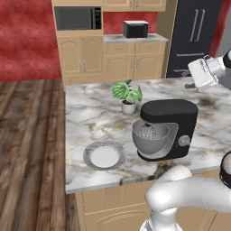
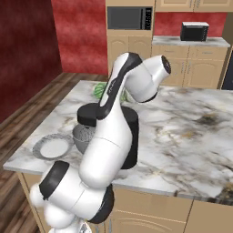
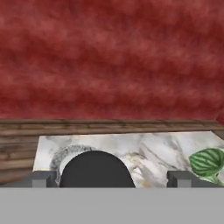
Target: Add butter and sugar cubes to the stand mixer bowl and then turn on the stand mixer to begin making frosting.
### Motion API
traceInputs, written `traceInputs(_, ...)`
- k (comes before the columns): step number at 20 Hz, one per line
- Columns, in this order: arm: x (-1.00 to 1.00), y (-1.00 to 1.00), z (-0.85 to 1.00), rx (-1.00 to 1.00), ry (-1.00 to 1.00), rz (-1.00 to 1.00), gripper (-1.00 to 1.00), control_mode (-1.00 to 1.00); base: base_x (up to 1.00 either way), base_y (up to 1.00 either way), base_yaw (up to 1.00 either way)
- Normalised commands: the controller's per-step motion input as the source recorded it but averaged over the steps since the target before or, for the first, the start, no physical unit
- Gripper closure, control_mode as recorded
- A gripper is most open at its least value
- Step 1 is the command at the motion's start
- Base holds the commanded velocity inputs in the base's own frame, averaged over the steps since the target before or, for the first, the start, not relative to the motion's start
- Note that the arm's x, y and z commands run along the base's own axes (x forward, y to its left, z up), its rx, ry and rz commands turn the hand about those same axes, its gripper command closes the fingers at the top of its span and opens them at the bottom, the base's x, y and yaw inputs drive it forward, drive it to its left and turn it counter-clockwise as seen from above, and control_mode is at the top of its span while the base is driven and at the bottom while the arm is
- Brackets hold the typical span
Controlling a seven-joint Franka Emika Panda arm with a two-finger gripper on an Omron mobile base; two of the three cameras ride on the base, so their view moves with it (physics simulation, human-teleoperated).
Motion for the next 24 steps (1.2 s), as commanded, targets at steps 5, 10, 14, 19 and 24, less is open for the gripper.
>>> traceInputs(5, -0.59, -0.49, -0.07, 0.0, -0.11, -0.13, -1.0, -1.0, 0.0, 0.0, 0.0)
traceInputs(10, -0.99, -0.52, -0.31, 0.01, -0.14, -0.23, -1.0, -1.0, 0.0, 0.0, 0.0)
traceInputs(14, -0.62, 0.0, -0.55, 0.01, -0.15, -0.18, -1.0, -1.0, 0.0, 0.0, 0.0)
traceInputs(19, -0.13, 0.0, -0.8, 0.06, -0.16, -0.14, -1.0, -1.0, 0.0, 0.0, 0.0)
traceInputs(24, 0.0, 0.0, -0.97, 0.14, -0.17, -0.11, -1.0, -1.0, 0.0, 0.0, 0.0)
